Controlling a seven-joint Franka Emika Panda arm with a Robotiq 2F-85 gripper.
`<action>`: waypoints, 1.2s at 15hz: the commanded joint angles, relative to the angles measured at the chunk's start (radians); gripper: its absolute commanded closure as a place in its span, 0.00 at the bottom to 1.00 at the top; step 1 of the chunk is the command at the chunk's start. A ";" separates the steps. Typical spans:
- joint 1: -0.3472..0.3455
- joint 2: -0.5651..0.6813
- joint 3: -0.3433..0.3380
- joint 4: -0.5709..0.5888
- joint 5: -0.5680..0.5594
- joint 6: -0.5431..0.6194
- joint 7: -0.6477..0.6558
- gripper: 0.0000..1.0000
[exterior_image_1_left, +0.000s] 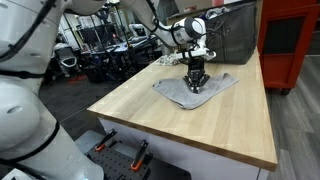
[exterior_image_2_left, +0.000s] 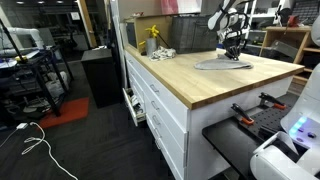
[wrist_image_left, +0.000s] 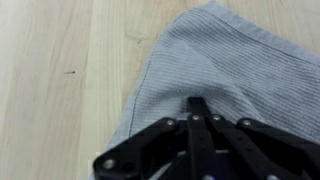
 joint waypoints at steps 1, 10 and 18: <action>-0.047 0.040 -0.007 -0.102 0.007 0.135 0.010 1.00; -0.159 -0.208 -0.018 -0.358 0.229 0.358 -0.037 1.00; -0.171 -0.379 -0.044 -0.511 0.291 0.539 -0.107 1.00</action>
